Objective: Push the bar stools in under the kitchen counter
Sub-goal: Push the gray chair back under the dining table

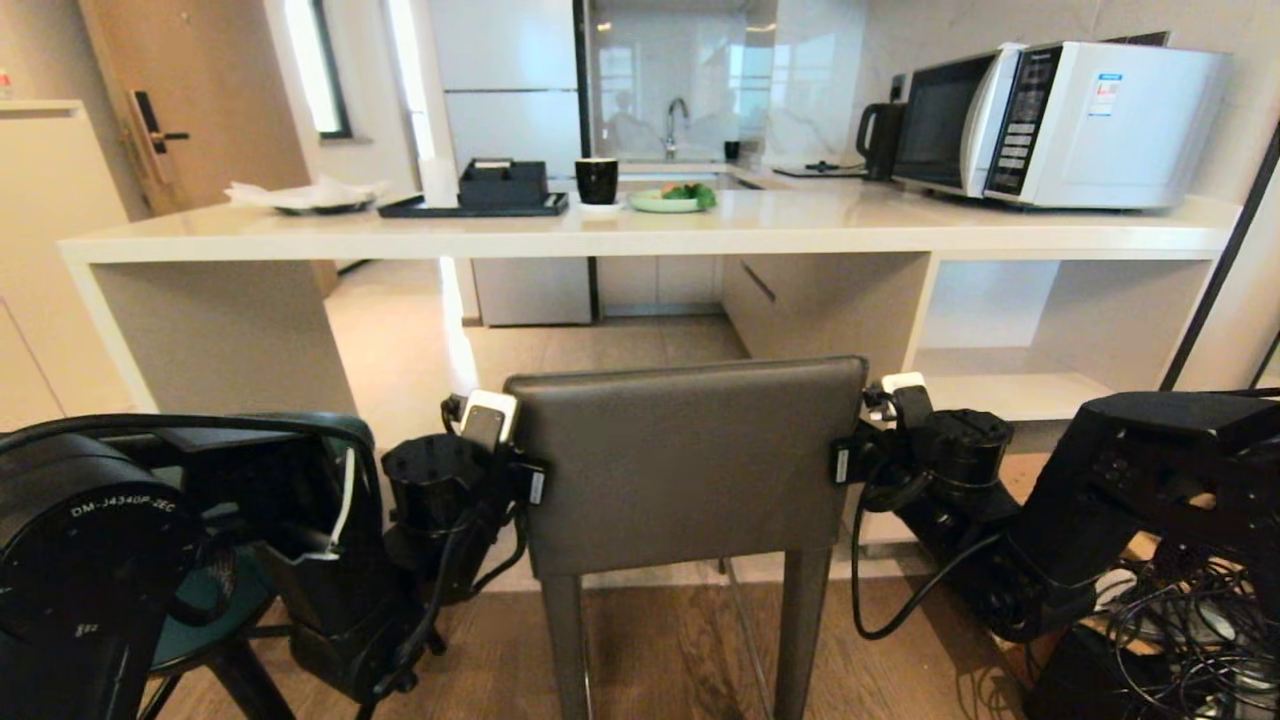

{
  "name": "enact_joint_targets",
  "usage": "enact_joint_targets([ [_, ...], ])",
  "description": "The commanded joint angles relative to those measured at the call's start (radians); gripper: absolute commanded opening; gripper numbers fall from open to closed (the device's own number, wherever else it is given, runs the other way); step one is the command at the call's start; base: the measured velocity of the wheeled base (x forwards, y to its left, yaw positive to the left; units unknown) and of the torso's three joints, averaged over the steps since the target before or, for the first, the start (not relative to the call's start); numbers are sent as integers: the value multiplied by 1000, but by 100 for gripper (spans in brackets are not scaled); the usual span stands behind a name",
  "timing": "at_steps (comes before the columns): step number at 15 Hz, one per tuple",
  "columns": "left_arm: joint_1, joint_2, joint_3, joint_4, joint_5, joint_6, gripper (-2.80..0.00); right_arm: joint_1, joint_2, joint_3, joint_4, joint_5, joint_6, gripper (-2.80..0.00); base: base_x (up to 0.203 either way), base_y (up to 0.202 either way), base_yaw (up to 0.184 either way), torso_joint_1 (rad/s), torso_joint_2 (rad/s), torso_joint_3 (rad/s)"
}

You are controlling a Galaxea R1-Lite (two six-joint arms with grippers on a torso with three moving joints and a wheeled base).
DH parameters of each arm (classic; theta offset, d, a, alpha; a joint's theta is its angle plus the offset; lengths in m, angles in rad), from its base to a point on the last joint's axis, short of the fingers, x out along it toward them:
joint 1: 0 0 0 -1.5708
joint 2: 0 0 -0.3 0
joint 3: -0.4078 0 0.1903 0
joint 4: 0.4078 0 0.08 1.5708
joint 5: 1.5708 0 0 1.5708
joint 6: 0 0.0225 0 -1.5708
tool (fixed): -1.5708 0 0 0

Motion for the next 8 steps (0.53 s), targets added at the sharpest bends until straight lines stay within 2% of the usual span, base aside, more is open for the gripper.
enact_joint_targets([
  [1, -40, 24, -39, 1, -8, 4, -280, -27, 9, 13, -8, 18, -19, -280, 0, 0, 0, 0, 0, 0],
  [4, -67, 80, -118, 12, 1, 8, -280, -54, 30, 4, -10, 46, -30, -280, 0, 0, 0, 0, 0, 0],
  [8, 0, 102, -202, 41, 5, 47, -280, -56, 48, 4, -14, 54, -33, -280, 0, 0, 0, 0, 0, 0],
])
